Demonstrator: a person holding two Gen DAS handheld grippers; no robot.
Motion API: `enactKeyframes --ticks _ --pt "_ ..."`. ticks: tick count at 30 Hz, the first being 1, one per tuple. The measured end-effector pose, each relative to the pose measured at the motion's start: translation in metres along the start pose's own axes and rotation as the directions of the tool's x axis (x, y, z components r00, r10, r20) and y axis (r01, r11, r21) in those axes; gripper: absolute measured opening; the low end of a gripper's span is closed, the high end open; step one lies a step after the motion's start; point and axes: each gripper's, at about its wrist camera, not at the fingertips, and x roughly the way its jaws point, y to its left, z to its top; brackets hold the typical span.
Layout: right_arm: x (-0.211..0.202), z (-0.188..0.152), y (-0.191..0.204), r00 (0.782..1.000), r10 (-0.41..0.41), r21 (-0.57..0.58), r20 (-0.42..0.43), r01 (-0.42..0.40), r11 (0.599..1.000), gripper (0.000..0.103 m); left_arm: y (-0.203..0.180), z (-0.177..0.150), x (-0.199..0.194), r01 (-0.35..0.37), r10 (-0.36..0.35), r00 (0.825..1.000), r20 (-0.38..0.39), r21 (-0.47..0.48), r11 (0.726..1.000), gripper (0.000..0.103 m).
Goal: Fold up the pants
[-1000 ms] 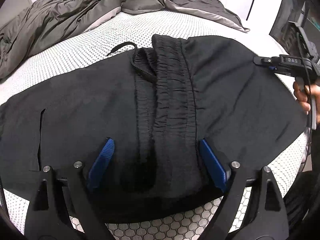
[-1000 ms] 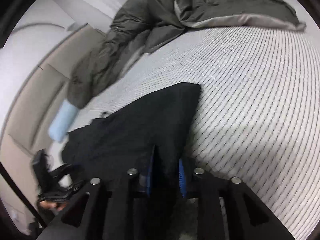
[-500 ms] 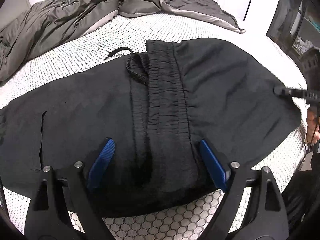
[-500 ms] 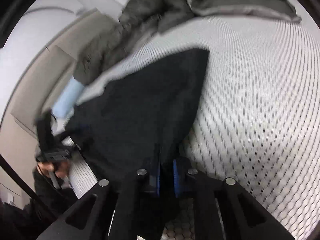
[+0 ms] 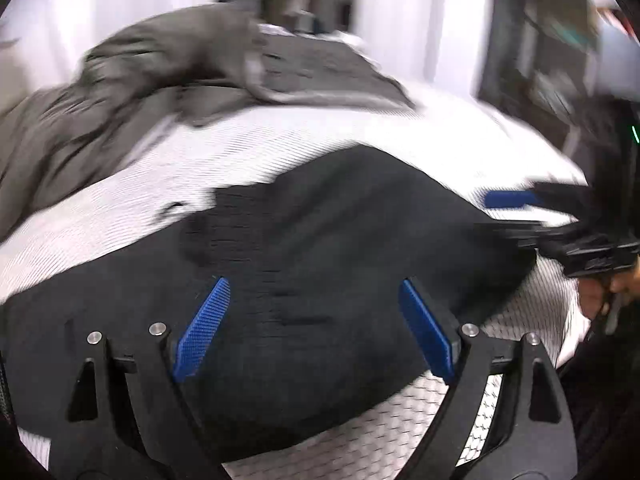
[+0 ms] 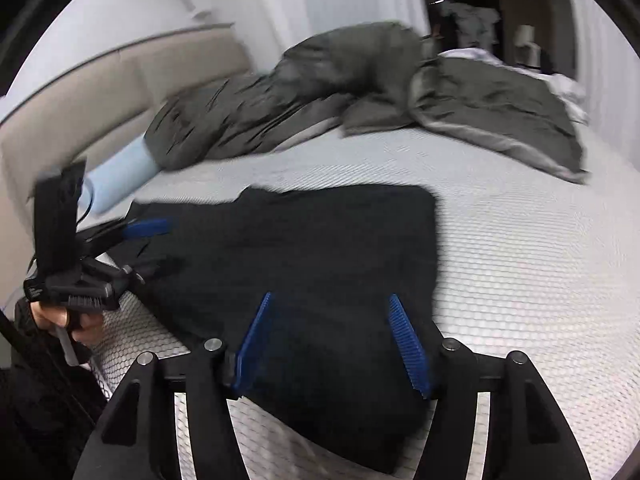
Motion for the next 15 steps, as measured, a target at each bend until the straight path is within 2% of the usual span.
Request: enactKeyframes --ticks 2,3,5,7,8,9,10,11,13,15 --pt "0.026 -0.003 0.015 0.999 0.003 -0.034 -0.055 -0.005 0.999 0.061 -0.015 -0.005 0.022 0.005 0.002 0.996 -0.087 0.087 0.996 0.071" --pt "0.039 -0.008 0.018 0.995 -0.001 -0.051 -0.098 -0.004 0.999 0.057 -0.018 -0.009 0.034 0.007 0.008 0.990 -0.141 0.106 0.994 0.059" --pt "0.068 -0.019 0.024 0.982 -0.064 -0.104 -0.177 0.046 0.994 0.054 -0.012 -0.019 0.042 0.007 0.012 0.984 -0.179 0.108 0.994 0.058" --pt "0.065 -0.029 0.021 0.980 -0.107 -0.142 -0.166 0.083 0.986 0.052 -0.004 -0.026 0.033 0.021 -0.002 0.984 -0.179 0.106 0.994 0.058" --pt "0.055 -0.033 0.016 0.976 -0.155 -0.168 -0.155 0.128 0.977 0.053 0.003 -0.031 0.027 0.015 0.003 0.985 -0.171 0.100 0.995 0.058" --pt "0.045 -0.039 0.010 0.962 -0.237 -0.196 -0.137 0.208 0.958 0.053 0.010 -0.034 0.021 0.004 0.011 0.986 -0.165 0.091 0.996 0.058" --pt "0.041 -0.041 0.003 0.951 -0.280 -0.198 -0.132 0.251 0.947 0.059 0.017 -0.037 0.017 -0.009 0.022 0.987 -0.161 0.083 0.996 0.059" --pt "0.032 -0.046 -0.015 0.958 -0.244 -0.121 -0.152 0.227 0.966 0.061 0.022 -0.038 0.014 -0.035 0.046 0.986 -0.159 0.072 0.997 0.059" --pt "0.022 -0.046 -0.035 0.967 -0.203 -0.005 -0.153 0.205 0.979 0.059 0.029 -0.033 0.009 -0.046 0.054 0.986 -0.158 0.053 0.998 0.059" --pt "0.008 -0.035 -0.033 0.980 -0.179 0.022 -0.087 0.181 0.983 0.059 0.034 -0.021 -0.006 -0.052 0.054 0.993 -0.108 0.022 0.998 0.059"
